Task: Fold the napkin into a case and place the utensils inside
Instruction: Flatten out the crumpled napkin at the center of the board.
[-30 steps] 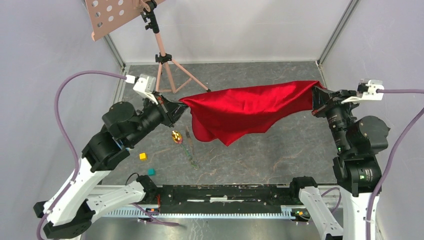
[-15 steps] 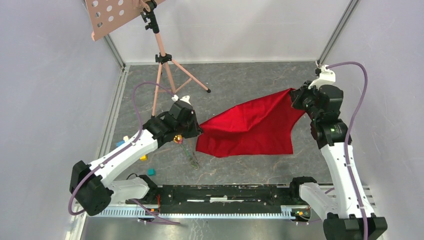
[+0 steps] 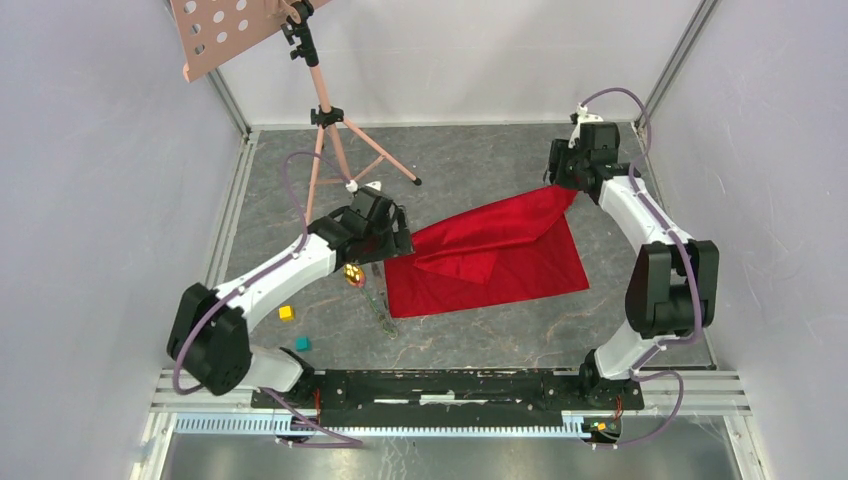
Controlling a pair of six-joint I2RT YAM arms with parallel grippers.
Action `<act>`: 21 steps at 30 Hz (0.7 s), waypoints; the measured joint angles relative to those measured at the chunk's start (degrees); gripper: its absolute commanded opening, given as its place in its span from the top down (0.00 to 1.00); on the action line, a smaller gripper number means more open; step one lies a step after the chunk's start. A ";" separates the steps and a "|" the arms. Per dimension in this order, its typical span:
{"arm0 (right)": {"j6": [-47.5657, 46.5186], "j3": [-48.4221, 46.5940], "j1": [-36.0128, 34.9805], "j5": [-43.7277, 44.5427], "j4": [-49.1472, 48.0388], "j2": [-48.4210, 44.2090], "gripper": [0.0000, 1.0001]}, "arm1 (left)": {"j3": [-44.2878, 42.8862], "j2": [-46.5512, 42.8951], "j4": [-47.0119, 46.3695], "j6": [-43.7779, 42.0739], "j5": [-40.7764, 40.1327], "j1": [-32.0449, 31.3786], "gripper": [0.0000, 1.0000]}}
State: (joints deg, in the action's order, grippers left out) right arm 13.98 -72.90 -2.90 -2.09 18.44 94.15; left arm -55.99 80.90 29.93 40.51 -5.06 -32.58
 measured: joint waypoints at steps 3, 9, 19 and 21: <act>-1.62 0.59 -0.07 -0.50 1.25 -0.59 0.28 | -1.79 -2.71 -0.04 -0.68 -2.64 -5.05 0.04; 0.17 17.31 -1.07 -7.02 -3.34 -15.19 0.35 | -11.52 5.95 -1.38 -1.86 -2.14 -15.76 0.17; 3.28 34.25 -1.38 -7.43 -5.84 -23.50 0.44 | -25.20 29.14 -2.60 -3.23 0.87 -24.46 0.40; 3.34 35.76 -0.70 -6.86 -6.08 -23.52 0.49 | -26.21 31.01 -2.60 -3.26 1.18 -24.83 0.40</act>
State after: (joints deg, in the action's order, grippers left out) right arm 17.32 -37.15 -3.60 -8.95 12.36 70.63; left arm -82.19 111.92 27.33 37.26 -3.88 -57.41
